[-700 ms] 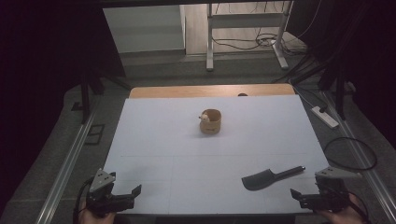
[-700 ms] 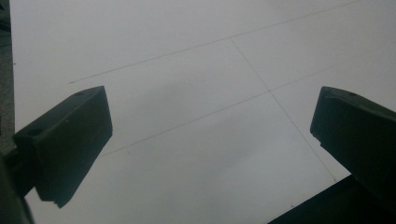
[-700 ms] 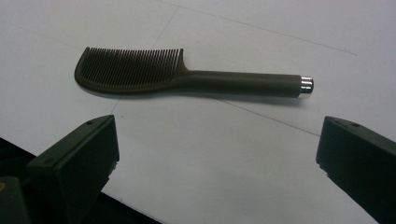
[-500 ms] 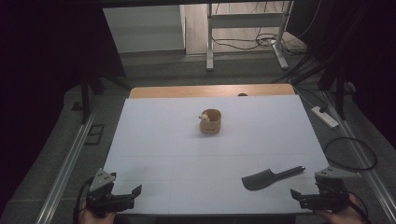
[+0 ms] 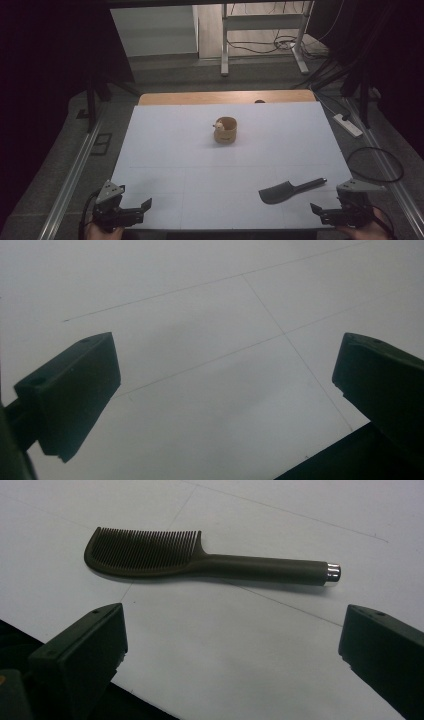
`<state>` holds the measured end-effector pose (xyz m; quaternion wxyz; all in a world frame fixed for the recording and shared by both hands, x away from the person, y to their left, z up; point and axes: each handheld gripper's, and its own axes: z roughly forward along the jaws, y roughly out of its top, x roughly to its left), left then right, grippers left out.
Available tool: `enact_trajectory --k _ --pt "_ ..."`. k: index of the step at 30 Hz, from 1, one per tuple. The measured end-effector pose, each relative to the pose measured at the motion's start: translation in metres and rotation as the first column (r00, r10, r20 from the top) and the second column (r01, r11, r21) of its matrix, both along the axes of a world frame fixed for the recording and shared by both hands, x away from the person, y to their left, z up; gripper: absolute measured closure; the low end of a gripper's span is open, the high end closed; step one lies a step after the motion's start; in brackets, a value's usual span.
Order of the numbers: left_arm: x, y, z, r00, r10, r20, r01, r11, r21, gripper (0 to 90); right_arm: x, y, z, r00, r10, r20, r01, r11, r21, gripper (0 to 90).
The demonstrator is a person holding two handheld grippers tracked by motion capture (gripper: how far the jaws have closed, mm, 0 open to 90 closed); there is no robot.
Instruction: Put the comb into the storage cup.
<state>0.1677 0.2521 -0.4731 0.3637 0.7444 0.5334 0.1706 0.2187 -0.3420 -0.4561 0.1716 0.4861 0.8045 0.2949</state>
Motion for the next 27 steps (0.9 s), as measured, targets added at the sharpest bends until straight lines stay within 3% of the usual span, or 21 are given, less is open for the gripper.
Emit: enact_trajectory --k 27 --pt "0.001 0.0 0.0 0.9998 -0.018 -0.003 0.018 0.9998 -0.009 0.7 0.005 0.011 0.003 0.9989 0.024 -0.04 -0.025 1.0 -0.019 0.0"
